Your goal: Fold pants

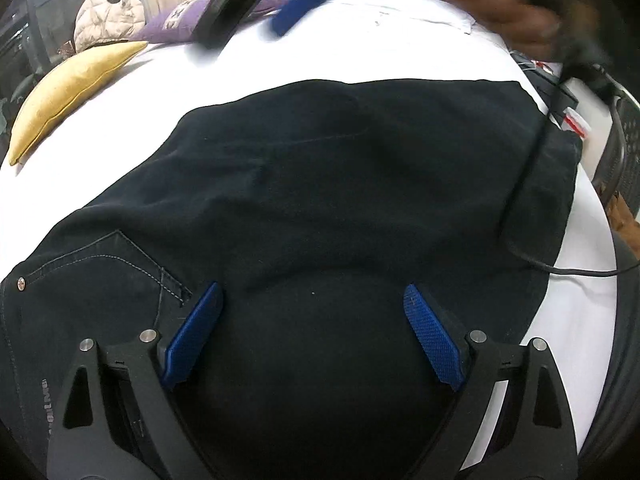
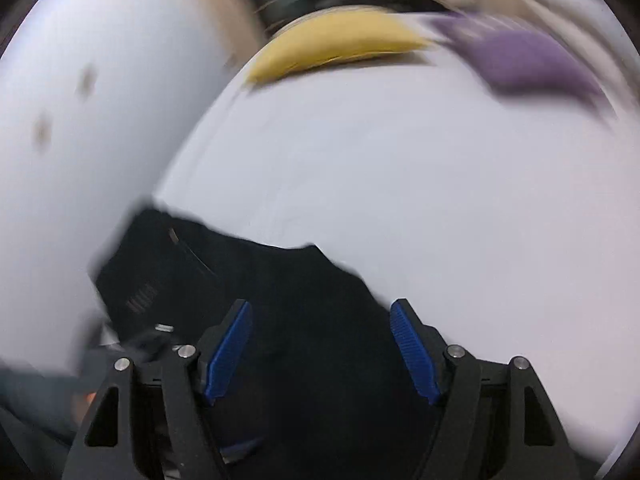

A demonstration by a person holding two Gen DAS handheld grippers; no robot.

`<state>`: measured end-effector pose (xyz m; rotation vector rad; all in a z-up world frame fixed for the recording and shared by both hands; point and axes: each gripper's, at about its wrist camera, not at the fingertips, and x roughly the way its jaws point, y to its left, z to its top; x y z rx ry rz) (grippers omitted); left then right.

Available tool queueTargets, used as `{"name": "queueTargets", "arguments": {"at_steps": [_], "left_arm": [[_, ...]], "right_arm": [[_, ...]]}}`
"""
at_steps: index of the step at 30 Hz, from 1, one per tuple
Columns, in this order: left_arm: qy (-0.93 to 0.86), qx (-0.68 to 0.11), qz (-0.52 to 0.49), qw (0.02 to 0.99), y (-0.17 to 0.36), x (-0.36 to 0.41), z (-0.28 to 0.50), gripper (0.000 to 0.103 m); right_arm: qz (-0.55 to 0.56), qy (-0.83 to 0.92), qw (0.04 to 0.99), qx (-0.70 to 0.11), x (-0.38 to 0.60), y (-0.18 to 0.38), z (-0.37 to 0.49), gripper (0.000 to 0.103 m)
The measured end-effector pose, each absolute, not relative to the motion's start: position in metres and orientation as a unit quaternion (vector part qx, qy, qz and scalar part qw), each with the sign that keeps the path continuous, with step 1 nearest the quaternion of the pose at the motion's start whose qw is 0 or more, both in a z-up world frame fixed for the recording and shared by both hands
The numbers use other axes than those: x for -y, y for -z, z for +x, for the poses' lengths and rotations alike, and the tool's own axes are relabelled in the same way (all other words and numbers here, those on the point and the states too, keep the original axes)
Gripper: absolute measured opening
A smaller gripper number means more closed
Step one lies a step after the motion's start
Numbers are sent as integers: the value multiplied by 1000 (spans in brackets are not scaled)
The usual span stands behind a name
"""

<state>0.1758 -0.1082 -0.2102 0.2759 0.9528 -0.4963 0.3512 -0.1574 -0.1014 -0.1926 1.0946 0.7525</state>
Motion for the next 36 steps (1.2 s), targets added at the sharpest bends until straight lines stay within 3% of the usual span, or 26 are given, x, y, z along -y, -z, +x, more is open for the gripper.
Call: {"name": "queueTargets", "arguments": {"at_steps": [1,5,7,8,14,19,22,25,29,30,32,34,35,36], "left_arm": [[238,-453,127,850,211,105,177,92],[240,-453,125,849,213,108,173,92],[239,-454,125,849,213,108,164,92],[240,-456,124,848,213,107,164,92],[238,-459,125,847,216,104,170,92],[231,-454,137,850,220,113,164,92],[231,-445,133,855,221,114,157,92],[234,-439,126,858,220,111,153,92],[231,-439,129,859,220,112,152,93],[230,-439,131,859,220,111,150,93],[225,-438,137,859,220,114,149,94],[223,-439,137,860,220,114,149,95],[222,-440,137,860,220,114,149,95],[221,-441,136,859,220,114,150,96]], "right_arm": [[-109,-361,767,-520,143,112,360,72],[-119,-359,723,-579,123,147,387,47],[-125,-361,714,-587,120,156,391,23],[-133,-352,716,-588,120,158,392,6],[-160,-300,749,-569,122,161,387,2],[-98,-204,800,-556,153,176,404,0],[-88,-167,832,-522,172,148,382,1],[27,-263,826,-498,186,121,345,9],[31,-294,802,-519,208,150,293,37],[59,-266,794,-544,234,174,291,34],[137,-240,793,-542,293,195,283,0],[168,-195,807,-532,345,191,273,0],[167,-150,824,-520,378,182,261,7],[164,-98,835,-516,404,176,254,30]]}}
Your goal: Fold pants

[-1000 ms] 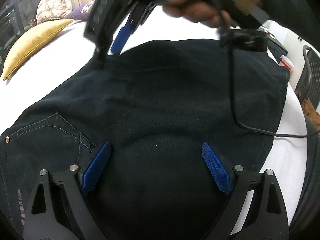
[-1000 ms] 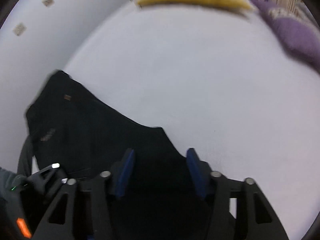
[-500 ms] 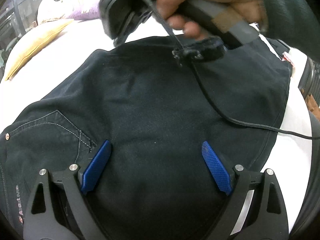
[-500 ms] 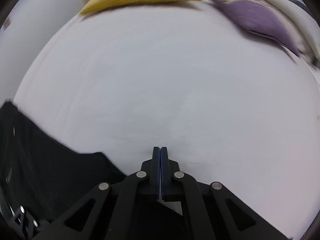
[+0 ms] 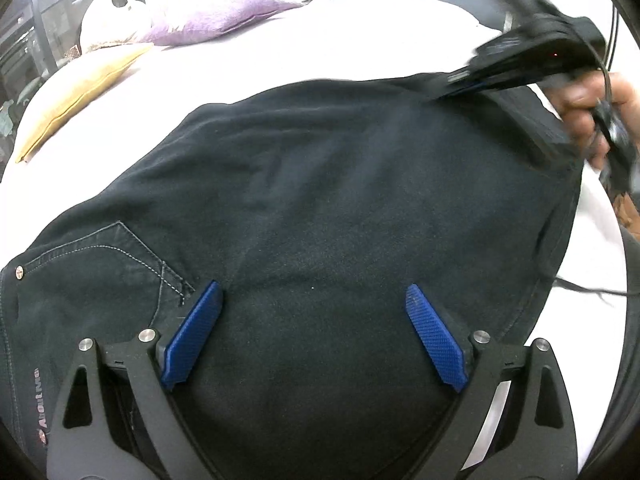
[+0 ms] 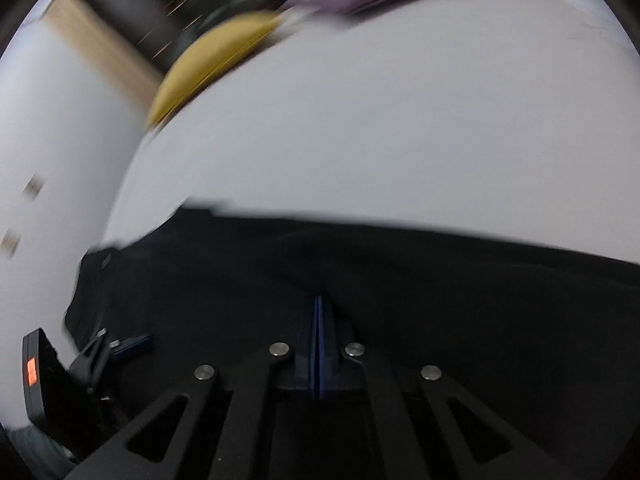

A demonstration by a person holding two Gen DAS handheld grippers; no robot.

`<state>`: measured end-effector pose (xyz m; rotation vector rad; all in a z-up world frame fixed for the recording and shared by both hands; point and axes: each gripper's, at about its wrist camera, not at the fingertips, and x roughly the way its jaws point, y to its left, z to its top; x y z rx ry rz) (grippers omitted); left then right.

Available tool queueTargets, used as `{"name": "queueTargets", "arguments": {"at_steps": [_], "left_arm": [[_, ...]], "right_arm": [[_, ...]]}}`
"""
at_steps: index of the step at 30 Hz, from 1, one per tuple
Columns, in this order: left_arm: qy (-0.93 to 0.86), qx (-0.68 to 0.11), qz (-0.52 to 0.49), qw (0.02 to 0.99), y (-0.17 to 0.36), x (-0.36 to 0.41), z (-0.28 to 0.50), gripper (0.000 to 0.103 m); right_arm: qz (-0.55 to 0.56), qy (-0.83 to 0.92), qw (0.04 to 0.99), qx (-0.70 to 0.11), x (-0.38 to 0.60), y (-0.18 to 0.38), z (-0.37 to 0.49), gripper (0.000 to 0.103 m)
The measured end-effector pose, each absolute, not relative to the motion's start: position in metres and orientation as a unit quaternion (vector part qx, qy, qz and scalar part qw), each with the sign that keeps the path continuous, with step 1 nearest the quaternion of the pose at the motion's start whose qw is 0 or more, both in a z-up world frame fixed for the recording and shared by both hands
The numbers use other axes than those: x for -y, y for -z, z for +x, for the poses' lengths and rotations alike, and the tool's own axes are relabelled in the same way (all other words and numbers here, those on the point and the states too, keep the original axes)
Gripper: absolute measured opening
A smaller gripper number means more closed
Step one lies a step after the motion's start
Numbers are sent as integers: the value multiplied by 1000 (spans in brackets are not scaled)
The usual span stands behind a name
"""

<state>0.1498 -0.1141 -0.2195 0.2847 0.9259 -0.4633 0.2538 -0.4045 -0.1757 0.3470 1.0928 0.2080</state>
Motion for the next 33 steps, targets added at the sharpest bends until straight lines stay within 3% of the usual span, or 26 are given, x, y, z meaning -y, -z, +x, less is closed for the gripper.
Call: {"name": "queueTargets", "arguments": {"at_steps": [3,5,11,13,16,17,19,23,24,28,32,33], "left_arm": [[220,-447,129,858,218,116,152,98],[214,-450,131,857,217,118,153,99],[192,-470,113,854,201,123,153,100],[197,-470,110,853,197,128,151,100],[192,-472,123,851,199,135,152,101],[189,-475,120,851,203,135,153,101],[188,-476,108,852,204,133,156,101],[191,-469,82,858,192,134,155,101],[190,-464,77,862,188,133,155,101],[187,-438,60,877,169,127,154,101],[174,-449,70,873,177,125,169,101],[168,-456,75,871,183,123,177,101]], "right_arm": [[225,-56,851,-470,479,148,211,37],[215,-77,861,-455,505,137,181,49],[259,-44,838,-478,573,187,190,50],[252,-44,833,-490,568,201,208,41],[263,-13,833,-486,579,214,234,6],[271,9,829,-490,589,219,240,0],[274,12,830,-485,596,221,253,0],[180,37,845,-502,582,202,248,0],[182,40,849,-495,577,191,245,6],[224,-54,855,-465,538,153,218,15],[194,-103,834,-505,509,183,205,16],[211,-85,826,-516,516,201,214,7]]}}
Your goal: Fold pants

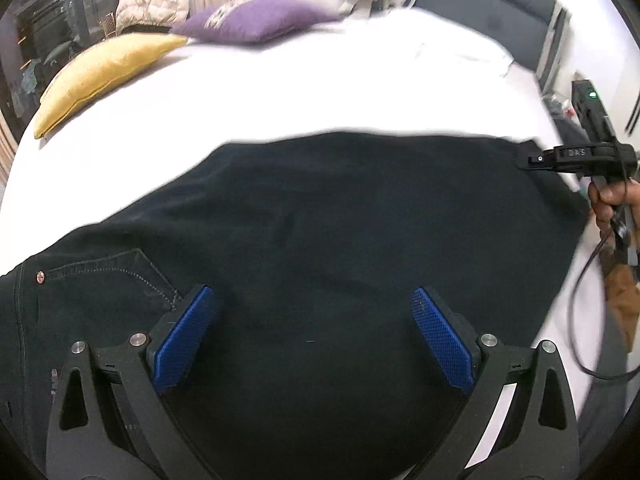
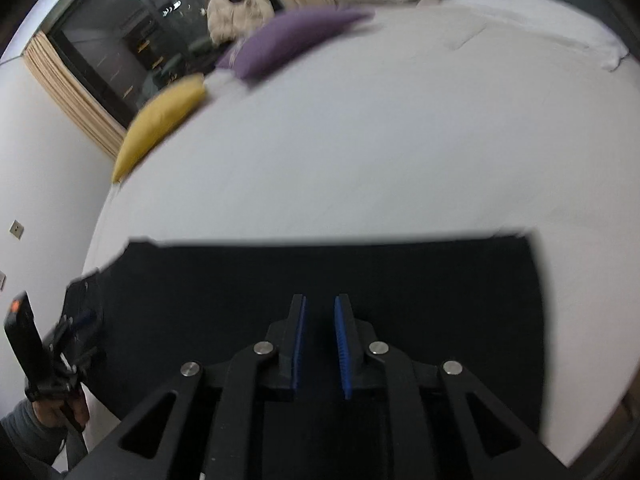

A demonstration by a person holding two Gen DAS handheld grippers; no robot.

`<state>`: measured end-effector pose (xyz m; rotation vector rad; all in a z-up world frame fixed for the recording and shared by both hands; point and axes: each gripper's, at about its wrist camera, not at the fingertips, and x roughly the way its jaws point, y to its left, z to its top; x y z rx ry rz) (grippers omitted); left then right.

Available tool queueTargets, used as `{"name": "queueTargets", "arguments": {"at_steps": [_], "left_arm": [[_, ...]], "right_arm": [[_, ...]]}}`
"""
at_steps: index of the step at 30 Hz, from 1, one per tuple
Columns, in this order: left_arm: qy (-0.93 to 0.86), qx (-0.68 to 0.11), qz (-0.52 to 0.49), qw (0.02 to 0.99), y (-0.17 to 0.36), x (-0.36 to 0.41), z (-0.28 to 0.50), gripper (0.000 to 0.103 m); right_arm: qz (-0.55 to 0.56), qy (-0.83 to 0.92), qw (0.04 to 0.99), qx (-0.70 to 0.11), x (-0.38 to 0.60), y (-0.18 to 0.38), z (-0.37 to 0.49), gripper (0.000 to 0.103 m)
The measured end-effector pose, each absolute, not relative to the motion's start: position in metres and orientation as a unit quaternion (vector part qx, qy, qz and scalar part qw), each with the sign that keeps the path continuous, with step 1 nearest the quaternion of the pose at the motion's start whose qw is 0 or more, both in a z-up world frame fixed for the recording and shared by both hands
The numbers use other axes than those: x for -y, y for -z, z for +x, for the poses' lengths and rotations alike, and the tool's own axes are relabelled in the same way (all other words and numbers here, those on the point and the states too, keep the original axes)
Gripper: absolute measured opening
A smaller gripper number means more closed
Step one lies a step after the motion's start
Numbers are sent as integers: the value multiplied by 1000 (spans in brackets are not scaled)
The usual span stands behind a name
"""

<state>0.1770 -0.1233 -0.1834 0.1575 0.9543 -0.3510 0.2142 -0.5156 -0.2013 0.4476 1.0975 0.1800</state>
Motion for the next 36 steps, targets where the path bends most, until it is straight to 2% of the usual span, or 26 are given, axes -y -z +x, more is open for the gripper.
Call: {"name": "queueTargets", "arguments": {"at_steps": [1,2,4,6,7,8,10,13,15,16,18,19,20,21,22,23,24,28,31,32,33,34,35,36], "left_arm": [[162,-463,78,868,191,121,182,101],[159,-473,78,863,199,117,186,101],[161,-473,71,864,201,113,191,101],[150,-472,76,865,197,113,198,101],[146,-470,70,868,193,111,199,101],[145,-465,59,871,186,107,197,101],[147,-449,51,880,174,99,192,101],[132,-435,65,888,165,79,185,101],[99,-452,64,884,174,53,193,101],[82,-463,57,881,179,38,196,101],[77,-485,28,871,191,8,196,102],[68,-479,24,875,189,-3,189,103],[52,-475,33,878,185,-8,183,103],[39,-471,33,881,182,-15,178,103],[31,-468,25,883,178,-21,174,103],[27,-462,19,886,174,-24,170,102],[25,-453,16,891,170,-25,166,102],[49,-423,18,904,161,-15,148,102],[46,-456,23,889,178,-11,162,103],[51,-462,6,886,183,-17,165,103],[50,-462,0,886,183,-21,167,103],[46,-464,5,885,180,-22,168,103],[29,-463,16,886,175,-24,167,103],[25,-456,15,890,171,-30,163,103]], "right_arm": [[250,-81,821,-507,532,216,223,0],[288,-73,828,-476,552,222,231,0],[284,9,842,-458,583,218,241,0],[263,75,848,-454,596,203,240,5],[272,72,853,-440,602,191,234,13],[284,57,856,-428,607,176,221,34],[298,-8,861,-411,598,151,187,56],[294,-100,849,-428,565,154,144,67],[266,-85,835,-475,552,189,123,68],[275,-65,829,-482,559,206,118,62],[342,-40,829,-440,591,218,90,12],[370,-8,818,-441,605,220,81,3],[379,32,817,-434,618,214,72,0],[368,61,824,-426,622,204,64,0],[344,102,829,-429,619,196,64,29],[320,142,830,-433,616,185,61,66],[325,136,837,-419,613,176,55,71],[368,8,850,-376,576,165,63,71],[356,-22,839,-410,561,197,93,73],[352,-2,828,-437,563,215,98,61],[350,12,829,-437,569,220,96,32],[361,40,827,-429,582,220,91,24],[370,59,823,-427,589,216,88,21],[370,76,825,-420,588,207,89,36]]}}
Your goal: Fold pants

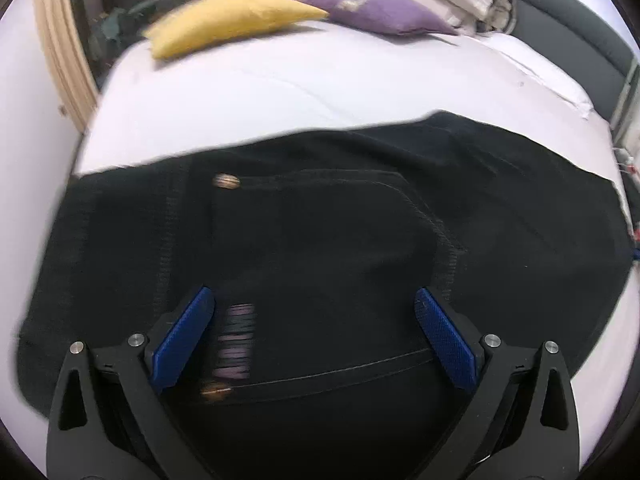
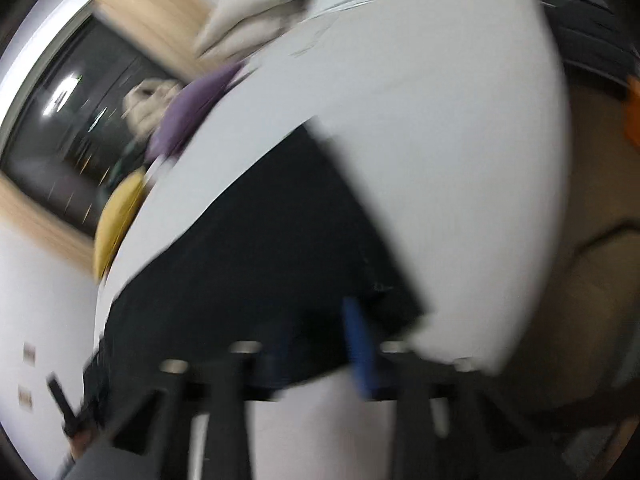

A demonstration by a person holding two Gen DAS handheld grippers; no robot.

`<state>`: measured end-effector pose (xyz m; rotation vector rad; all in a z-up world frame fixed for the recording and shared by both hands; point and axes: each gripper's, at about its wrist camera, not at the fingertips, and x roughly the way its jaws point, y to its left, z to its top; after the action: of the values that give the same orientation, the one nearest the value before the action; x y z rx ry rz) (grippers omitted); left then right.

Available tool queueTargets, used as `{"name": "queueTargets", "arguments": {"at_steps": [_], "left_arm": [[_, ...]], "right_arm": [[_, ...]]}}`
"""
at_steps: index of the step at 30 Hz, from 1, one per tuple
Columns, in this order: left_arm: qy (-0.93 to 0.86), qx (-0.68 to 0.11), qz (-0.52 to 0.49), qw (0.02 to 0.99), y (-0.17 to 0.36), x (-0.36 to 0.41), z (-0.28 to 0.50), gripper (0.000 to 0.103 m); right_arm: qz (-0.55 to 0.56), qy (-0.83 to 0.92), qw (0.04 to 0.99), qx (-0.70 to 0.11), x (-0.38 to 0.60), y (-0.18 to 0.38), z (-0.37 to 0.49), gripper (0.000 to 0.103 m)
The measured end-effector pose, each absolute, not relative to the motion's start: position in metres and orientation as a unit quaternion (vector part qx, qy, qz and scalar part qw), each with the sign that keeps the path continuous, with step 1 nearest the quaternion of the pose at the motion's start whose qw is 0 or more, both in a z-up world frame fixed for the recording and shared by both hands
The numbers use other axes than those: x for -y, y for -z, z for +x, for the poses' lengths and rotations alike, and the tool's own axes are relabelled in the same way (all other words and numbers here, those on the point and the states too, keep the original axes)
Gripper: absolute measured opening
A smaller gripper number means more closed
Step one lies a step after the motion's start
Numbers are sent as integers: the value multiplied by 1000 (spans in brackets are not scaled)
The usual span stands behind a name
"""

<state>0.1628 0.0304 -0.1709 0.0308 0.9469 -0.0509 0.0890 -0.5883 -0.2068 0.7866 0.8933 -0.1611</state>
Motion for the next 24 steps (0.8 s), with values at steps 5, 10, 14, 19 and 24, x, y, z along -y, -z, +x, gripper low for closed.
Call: {"name": "queueTargets", "arguments": {"at_steps": [5,10,14,19,24], "left_arm": [[-25,-430,-5,902,154,-60,142,103],[-9,-412,-42,910,143,-47,117,103],[30,-412,-39,910,137,-24,102,103],[67,-417,-33,906,138,13,95,103],[96,-423,-37,900,140,36,93,103]], "right_arm": [[384,74,839,-378,589,165,53,74],[491,81,790,-358,575,197,22,75],[560,98,747,-346,586,222,26,74],[590,108,735,-317,604,231,11,74],[608,90,729,-303,607,235,10,72]]}}
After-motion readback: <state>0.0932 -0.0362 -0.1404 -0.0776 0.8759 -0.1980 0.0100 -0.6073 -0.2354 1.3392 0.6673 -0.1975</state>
